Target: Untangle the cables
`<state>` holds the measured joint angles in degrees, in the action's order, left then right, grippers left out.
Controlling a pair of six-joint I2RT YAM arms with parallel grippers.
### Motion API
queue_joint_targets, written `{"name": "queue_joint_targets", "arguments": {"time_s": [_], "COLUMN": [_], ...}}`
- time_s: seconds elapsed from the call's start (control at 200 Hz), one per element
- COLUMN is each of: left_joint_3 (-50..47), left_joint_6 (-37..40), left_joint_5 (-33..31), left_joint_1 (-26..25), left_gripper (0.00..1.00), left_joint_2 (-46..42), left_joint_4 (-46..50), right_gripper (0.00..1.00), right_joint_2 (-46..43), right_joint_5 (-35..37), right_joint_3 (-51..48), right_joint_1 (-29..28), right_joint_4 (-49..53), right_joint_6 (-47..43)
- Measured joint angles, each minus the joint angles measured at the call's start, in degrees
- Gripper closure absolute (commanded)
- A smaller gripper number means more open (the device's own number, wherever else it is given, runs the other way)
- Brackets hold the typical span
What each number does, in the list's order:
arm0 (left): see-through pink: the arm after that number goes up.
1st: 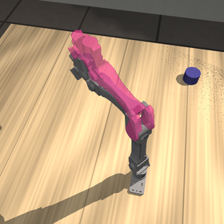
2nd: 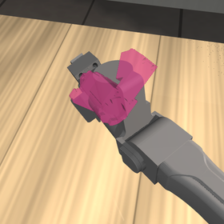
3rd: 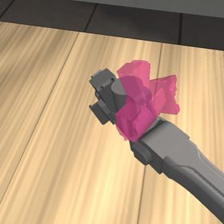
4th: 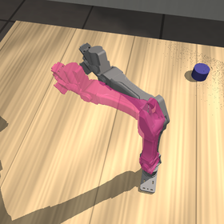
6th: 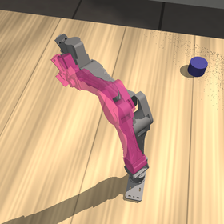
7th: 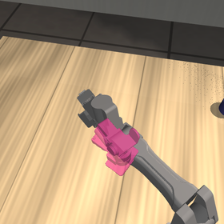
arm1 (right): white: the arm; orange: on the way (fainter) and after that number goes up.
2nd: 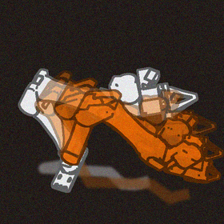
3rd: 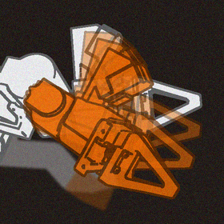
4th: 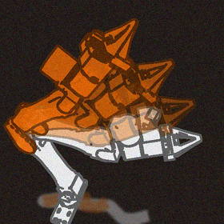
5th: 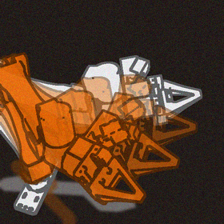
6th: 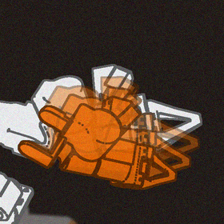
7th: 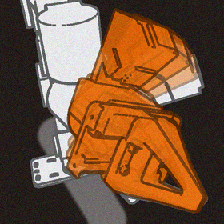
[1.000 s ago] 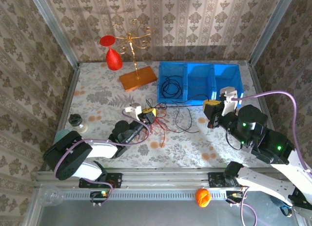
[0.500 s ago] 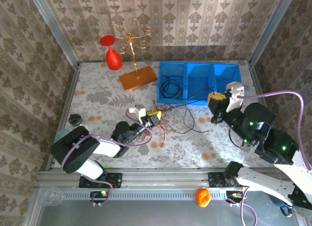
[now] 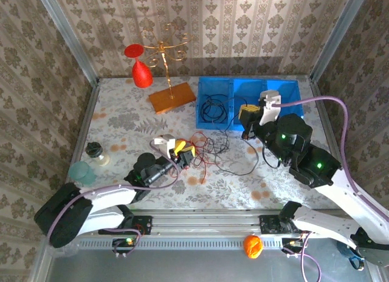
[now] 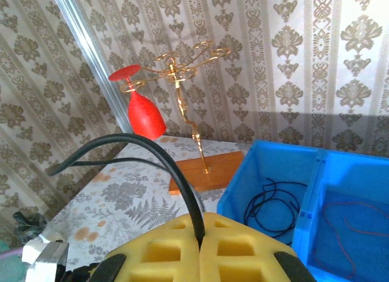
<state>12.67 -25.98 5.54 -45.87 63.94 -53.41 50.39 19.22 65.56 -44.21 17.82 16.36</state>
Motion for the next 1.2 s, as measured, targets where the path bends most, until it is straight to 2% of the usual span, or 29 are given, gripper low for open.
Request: {"name": "queue_joint_targets", "arguments": {"time_s": [0.04, 0.19, 0.325, 0.54, 0.68, 0.84, 0.995, 1.2], "left_joint_3": [0.09, 2.19, 3.96, 3.93, 3.93, 3.93, 3.87, 2.93], "left_joint_6": [0.55, 2.51, 3.98, 3.98, 3.93, 3.91, 3.43, 2.36], "left_joint_5": [-0.2, -0.24, -0.7, -4.17, -7.3, -11.52, -13.77, -15.76], "left_joint_1": [0.0, -0.72, -2.82, -3.23, -3.23, -3.17, -2.8, -2.73], "left_gripper": [0.53, 0.31, 0.26, 0.24, 0.22, 0.2, 0.2, 0.2], "left_joint_2": [-1.84, -4.37, -2.32, -3.96, -10.56, -17.51, -22.1, -28.79], "left_joint_4": [2.29, 9.66, 11.82, 15.1, 19.52, 25.7, 31.43, 37.99], "right_gripper": [1.0, 1.0, 1.0, 1.0, 1.0, 1.0, 1.0, 1.0], "right_joint_2": [-0.04, -0.33, -0.24, 3.63, 9.46, 17.29, 25.33, 32.46], "right_joint_5": [-0.39, -1.7, -2.12, 1.99, 3.89, -1.16, -5.97, -7.87], "right_joint_3": [-0.46, -0.81, 0.94, 10.08, 16.63, 19.98, 23.82, 30.34], "right_joint_1": [0.15, 0.83, 0.94, 3.72, 11.52, 19.76, 20.44, 20.68], "right_joint_4": [-0.31, -1.46, -1.38, 0.9, 2.29, 2.49, 2.05, 1.36], "right_joint_6": [0.35, 0.55, 0.17, -2.34, -2.21, 0.61, 1.88, 2.08]}}
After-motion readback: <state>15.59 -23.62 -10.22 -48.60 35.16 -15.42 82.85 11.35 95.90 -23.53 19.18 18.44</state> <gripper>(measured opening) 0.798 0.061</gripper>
